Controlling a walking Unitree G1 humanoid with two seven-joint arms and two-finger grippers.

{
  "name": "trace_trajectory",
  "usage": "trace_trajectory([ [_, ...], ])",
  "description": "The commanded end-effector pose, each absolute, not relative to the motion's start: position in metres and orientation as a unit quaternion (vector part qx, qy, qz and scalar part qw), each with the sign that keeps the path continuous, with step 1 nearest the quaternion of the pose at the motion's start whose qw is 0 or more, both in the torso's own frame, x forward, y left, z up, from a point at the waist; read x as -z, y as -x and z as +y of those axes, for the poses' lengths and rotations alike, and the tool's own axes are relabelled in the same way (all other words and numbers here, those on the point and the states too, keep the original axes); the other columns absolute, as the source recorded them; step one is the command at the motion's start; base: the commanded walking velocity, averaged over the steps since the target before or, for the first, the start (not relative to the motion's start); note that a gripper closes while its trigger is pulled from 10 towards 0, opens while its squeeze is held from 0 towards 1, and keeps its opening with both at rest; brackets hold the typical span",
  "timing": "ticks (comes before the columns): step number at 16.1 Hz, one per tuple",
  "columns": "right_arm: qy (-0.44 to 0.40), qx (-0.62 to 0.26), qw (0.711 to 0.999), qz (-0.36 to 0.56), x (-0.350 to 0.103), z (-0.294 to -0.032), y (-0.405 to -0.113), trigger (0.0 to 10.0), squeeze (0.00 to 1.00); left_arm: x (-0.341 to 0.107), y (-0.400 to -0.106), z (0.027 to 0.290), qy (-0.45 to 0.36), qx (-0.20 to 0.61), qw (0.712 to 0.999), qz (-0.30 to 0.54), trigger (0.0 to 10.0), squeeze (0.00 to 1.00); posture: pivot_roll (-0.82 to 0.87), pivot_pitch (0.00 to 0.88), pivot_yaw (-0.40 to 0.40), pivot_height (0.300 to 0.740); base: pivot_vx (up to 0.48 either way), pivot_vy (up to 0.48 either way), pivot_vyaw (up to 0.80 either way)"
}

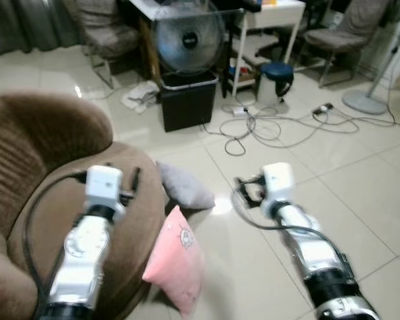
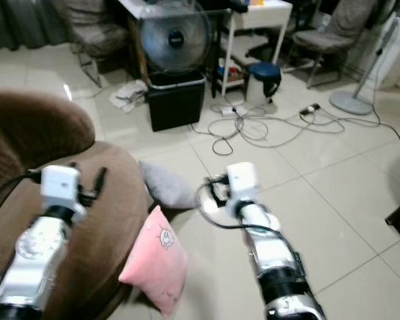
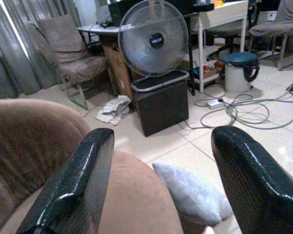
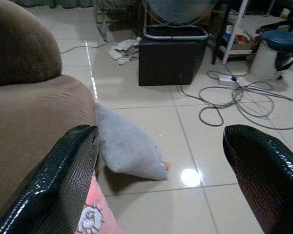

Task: Move the pillow to the sofa from floor

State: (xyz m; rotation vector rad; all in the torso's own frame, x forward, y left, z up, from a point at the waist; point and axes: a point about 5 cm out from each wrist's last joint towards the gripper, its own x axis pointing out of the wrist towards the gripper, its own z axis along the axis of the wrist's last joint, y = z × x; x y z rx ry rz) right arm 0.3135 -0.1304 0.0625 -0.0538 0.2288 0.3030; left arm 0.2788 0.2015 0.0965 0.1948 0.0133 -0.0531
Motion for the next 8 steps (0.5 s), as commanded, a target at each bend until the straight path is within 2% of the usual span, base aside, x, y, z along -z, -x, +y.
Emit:
trace_trajectory([
  [1, 0.035, -0.132, 0.984, 0.112, -0.0651, -0.1446, -0.3152, 10.0, 0.00, -0.1003, -0.2807, 0.1933, -0.095, 0.039, 0.995, -0.005, 10.0, 0.00, 0.05, 0.000, 0.005, 0.740, 0.000, 0.000, 0.00],
  [8, 0.028, -0.128, 0.984, 0.118, -0.0640, -0.1444, -0.3153, 10.0, 0.00, -0.1016, -0.2820, 0.1964, -0.104, 0.036, 0.994, -0.005, 10.0, 0.00, 0.05, 0.000, 0.009, 0.740, 0.000, 0.000, 0.00],
])
